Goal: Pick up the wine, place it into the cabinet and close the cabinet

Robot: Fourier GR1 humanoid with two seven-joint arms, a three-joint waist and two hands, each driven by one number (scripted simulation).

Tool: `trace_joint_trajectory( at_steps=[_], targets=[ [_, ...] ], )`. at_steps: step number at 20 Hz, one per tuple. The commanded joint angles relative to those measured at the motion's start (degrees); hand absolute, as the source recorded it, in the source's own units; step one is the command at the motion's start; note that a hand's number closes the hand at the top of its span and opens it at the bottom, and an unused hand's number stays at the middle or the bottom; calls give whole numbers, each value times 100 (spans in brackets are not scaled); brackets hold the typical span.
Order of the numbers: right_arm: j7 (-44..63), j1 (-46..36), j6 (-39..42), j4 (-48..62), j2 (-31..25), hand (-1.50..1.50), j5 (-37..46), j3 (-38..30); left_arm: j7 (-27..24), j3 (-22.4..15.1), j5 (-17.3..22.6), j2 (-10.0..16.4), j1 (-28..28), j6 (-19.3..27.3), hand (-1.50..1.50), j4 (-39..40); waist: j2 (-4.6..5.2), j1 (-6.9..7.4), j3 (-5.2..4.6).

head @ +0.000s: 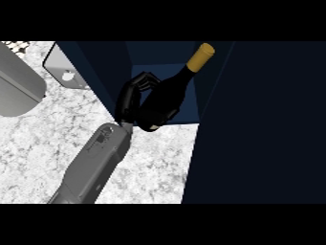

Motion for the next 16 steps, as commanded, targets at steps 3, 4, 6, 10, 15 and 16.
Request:
trace_joint_trajectory(
  at_steps=[3, 4, 6, 10, 15, 16],
  targets=[
    [358, 229, 182, -1167, -205, -150, -335, -194, -254, -141, 579, -2, -678, 190, 150, 874, 27, -66, 1],
    [467, 80, 110, -1066, -27, -150, -220, 0, -266, -159, 575, -2, -781, 267, 150, 1048, 32, -74, -5],
    [80, 403, 132, -965, -73, -150, -159, 158, -194, -182, 613, -2, -1136, 393, 150, 1467, 37, -199, 2],
    [-239, 353, 186, -696, 102, -150, -160, 290, -98, -253, 364, -2, -1515, 580, 150, 2063, 44, -141, 4],
    [-58, 347, 289, -920, -106, -150, -427, -21, -203, -207, 835, -1, -1646, 681, 150, 2433, 86, -254, -3],
    [-233, 358, 306, -869, -23, -150, -477, 26, -193, 6, 842, -1, -1819, 602, 150, 2539, 83, -201, 1]
  ],
)
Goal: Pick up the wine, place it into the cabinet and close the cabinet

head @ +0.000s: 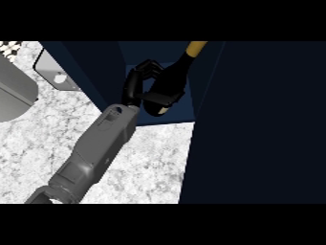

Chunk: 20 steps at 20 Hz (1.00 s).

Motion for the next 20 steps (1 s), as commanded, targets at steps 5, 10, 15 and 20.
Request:
trace_joint_trajectory(
  at_steps=[5, 10, 15, 20],
  targets=[
    [296, 184, 84, -1021, -94, -150, -314, -27, -241, 341, 360, -20, -378, -68, 150, 791, 55, -79, -4],
    [-108, 570, 144, -817, -146, -150, -346, 80, -419, 538, 369, -20, -605, 145, 150, 1202, 69, -161, 6],
    [-48, 424, 217, -860, -172, -150, -474, -142, -515, 595, 303, 101, -877, 210, 150, 1456, 107, -127, -1],
    [-298, 482, 286, -727, -77, -150, -380, 145, -704, 496, 102, 242, -1033, 498, -150, 1710, 128, -227, -4]
  ],
)
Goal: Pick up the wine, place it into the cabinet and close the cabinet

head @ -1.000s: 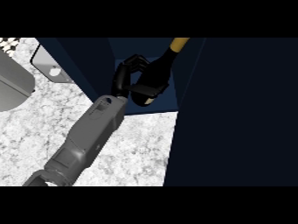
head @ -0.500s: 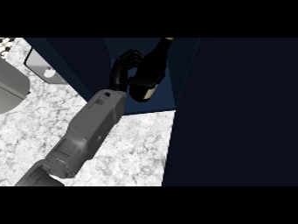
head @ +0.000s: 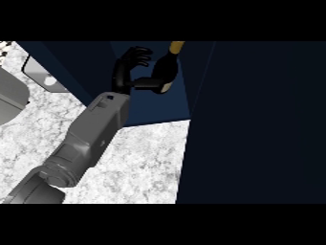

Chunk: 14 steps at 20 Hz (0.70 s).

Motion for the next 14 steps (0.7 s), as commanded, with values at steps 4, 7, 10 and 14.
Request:
trace_joint_trajectory(
  at_steps=[4, 7, 10, 14],
  targets=[
    [108, 281, 94, -711, -89, -150, -290, 85, -122, -16, -157, 219, -313, 381, -150, 321, 39, -105, -1],
    [44, 277, 156, -756, -143, -150, -294, 51, -165, -41, -214, 176, -299, 562, -150, 446, 32, -69, -2],
    [75, 333, 180, -755, -140, -150, -330, 117, -234, -24, -216, 185, -300, 576, -150, 483, 44, -75, -7],
    [-63, 409, 212, -761, -151, -150, -325, 135, -427, 119, -88, 294, -270, -23, -150, 320, 27, -43, -9]
  ],
)
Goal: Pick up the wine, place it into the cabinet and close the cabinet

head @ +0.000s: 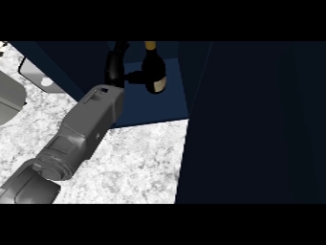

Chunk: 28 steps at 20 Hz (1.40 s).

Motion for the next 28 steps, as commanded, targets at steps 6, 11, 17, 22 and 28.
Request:
trace_joint_trajectory(
  at_steps=[6, 11, 17, 22, 28],
  targets=[
    [351, 184, -5, -807, -163, -150, -179, -48, -493, 398, 334, -50, -49, -853, 150, -297, -5, 63, -13],
    [218, 385, -40, -814, -122, -150, -149, 128, -753, 485, 400, -197, -19, -1553, 150, -446, -96, 221, -1],
    [476, 409, -68, -1051, -295, -150, -193, -183, -185, 528, 406, -294, -466, -1891, -150, -433, -152, 382, 6],
    [542, 664, -158, -1283, -437, -150, -94, -126, -135, 553, 444, -419, -408, -1875, -150, -556, -204, 447, 8],
    [646, 728, -203, -1379, -569, -150, -319, -453, 2, 407, 493, -425, -110, -2033, -150, -1022, -288, 646, 11]
  ],
)
